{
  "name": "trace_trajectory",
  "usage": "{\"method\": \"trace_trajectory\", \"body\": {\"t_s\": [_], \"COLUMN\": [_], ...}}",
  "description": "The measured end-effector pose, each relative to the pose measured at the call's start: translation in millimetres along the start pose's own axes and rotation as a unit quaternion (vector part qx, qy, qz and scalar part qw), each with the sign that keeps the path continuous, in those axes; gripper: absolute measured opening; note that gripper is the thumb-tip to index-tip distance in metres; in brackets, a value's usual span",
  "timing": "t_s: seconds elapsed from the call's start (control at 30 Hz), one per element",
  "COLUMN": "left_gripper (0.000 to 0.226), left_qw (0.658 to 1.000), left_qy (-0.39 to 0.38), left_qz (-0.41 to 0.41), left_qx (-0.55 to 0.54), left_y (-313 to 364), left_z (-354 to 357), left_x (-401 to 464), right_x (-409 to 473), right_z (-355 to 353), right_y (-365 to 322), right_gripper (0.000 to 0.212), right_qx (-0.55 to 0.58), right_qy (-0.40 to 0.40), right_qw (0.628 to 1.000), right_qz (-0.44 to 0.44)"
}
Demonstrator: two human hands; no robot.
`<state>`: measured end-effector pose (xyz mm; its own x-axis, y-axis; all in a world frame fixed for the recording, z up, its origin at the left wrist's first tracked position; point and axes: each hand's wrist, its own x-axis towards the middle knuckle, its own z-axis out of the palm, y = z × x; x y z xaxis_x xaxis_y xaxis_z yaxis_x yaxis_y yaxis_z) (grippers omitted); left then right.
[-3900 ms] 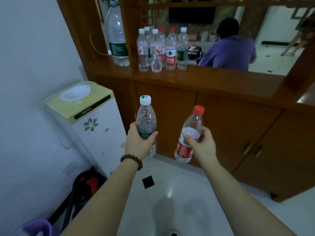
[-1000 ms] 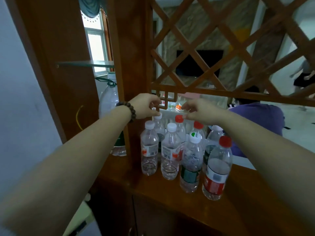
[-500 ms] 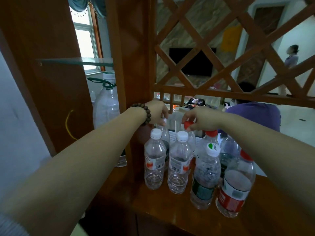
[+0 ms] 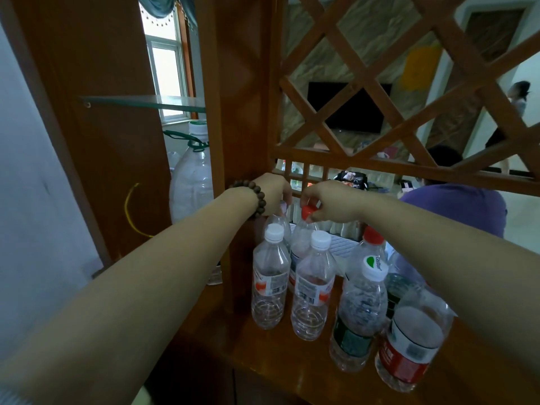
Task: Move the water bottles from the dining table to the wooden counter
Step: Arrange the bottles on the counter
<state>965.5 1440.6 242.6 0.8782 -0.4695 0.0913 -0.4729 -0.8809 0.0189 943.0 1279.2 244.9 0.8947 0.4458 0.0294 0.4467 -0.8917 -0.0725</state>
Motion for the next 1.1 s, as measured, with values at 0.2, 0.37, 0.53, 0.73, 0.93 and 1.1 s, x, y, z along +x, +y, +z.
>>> {"method": "trace_trajectory", "body": {"t_s": [0.2,0.37,0.53,0.73,0.93,1.1], "left_gripper": [0.030,0.039,0.035,0.043,0.057,0.047], "left_qw": [1.000,1.000,0.997,0.999,0.997,0.997], "left_qy": [-0.002,0.021,0.029,-0.022,-0.077,-0.075], "left_qz": [0.003,0.011,0.034,0.029,-0.005,-0.019], "left_qx": [0.007,-0.003,-0.069,-0.024,0.023,0.012], "left_y": [-1.5,-0.7,0.6,5.2,11.3,11.8], "left_z": [-1.1,-8.4,-26.0,-33.1,-15.4,-10.2], "left_x": [-2.5,-10.2,-32.7,-53.9,-54.1,-56.4], "right_x": [3.3,1.7,-5.3,-32.2,-49.8,-52.7], "right_z": [0.5,0.4,-4.7,-23.5,-24.7,-15.2], "right_y": [2.3,2.8,2.8,1.7,-9.7,-14.4], "right_gripper": [0.043,0.050,0.055,0.037,0.042,0.046], "right_qx": [0.027,0.026,0.018,0.035,0.042,-0.010], "right_qy": [-0.010,-0.018,-0.012,0.013,-0.100,-0.121], "right_qw": [1.000,0.999,1.000,0.999,0.993,0.991], "right_qz": [0.003,0.004,0.008,-0.012,-0.047,-0.059]}}
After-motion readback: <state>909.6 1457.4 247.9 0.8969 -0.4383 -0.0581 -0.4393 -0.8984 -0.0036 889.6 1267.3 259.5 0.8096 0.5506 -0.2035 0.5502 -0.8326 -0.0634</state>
